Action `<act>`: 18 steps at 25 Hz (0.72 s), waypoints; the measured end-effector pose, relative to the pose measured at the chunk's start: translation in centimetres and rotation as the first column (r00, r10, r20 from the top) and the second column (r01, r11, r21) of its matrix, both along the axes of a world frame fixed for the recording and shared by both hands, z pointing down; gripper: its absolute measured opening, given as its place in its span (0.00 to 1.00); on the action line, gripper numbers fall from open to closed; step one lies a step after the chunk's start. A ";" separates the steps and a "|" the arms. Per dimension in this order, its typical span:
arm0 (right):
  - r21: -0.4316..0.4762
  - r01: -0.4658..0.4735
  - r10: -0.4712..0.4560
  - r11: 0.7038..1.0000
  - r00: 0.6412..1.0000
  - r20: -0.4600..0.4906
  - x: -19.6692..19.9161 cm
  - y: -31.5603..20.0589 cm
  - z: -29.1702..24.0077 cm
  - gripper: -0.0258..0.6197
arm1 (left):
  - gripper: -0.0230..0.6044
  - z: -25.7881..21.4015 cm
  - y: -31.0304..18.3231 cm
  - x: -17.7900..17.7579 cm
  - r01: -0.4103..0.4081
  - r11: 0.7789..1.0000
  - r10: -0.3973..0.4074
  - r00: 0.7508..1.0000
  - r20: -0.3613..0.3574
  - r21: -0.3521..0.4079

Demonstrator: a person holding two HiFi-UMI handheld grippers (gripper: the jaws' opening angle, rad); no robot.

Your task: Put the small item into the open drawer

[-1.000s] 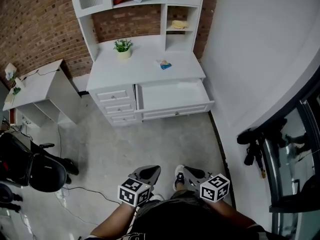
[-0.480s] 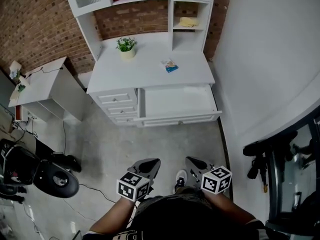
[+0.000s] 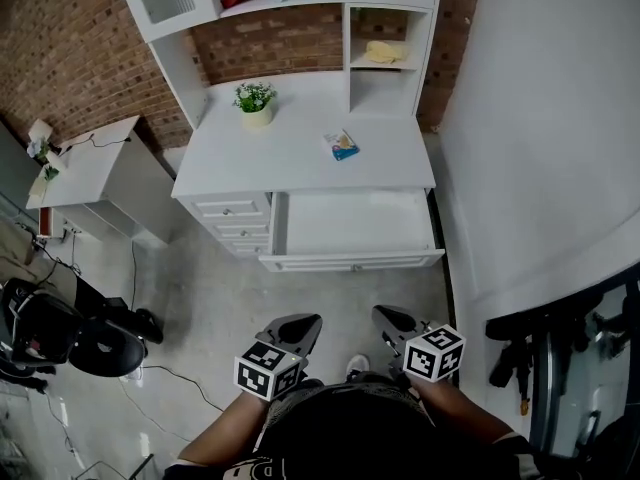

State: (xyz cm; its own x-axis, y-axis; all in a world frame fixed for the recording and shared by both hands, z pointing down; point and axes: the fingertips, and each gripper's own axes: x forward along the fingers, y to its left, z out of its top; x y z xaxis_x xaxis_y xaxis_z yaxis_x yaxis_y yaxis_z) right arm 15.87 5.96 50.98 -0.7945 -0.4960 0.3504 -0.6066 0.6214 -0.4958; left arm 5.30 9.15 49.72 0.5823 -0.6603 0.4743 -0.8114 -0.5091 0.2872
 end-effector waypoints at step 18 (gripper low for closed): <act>-0.003 0.045 -0.045 0.999 0.999 -0.024 0.6 -5.8 0.8 0.05 | 0.06 0.9 -5.6 -0.5 0.082 0.996 -0.082 0.997 -0.012 -0.044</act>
